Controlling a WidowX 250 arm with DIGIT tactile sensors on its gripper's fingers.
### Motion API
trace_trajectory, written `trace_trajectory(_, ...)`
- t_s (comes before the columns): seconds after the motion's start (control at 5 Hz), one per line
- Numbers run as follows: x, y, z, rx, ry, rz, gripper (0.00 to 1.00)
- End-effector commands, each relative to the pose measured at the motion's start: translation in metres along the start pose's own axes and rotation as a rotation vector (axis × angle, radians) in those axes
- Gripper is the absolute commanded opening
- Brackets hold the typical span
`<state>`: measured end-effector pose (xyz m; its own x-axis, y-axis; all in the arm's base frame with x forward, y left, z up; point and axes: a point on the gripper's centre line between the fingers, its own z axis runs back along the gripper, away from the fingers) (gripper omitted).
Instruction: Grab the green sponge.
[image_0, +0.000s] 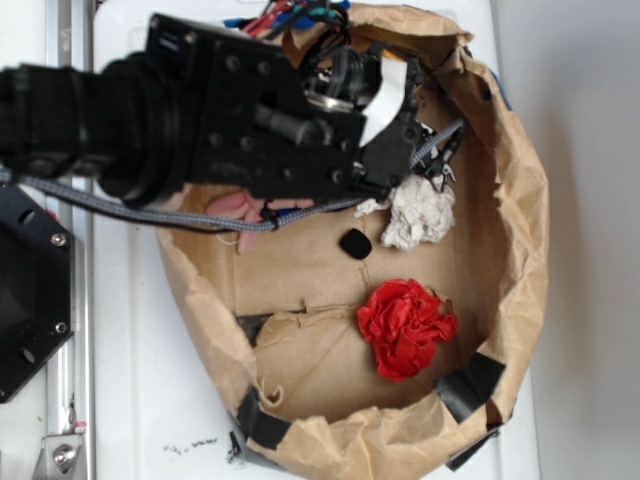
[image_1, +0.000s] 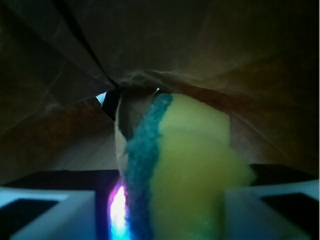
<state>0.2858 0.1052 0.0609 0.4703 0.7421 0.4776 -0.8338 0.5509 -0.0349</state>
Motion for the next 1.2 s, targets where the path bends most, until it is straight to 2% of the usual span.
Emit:
trace_trajectory(0.0, 0.0133, 0.0042, 0.0149, -0.035, -0.044, 0.006, 1.00)
trace_trajectory(0.8, 0.0146, 0.0034, 0.0100, -0.025, -0.050, 0.006, 1.00)
trace_trajectory(1.0, 0.0148, 0.0032, 0.0090, -0.024, -0.052, 0.014, 0.75)
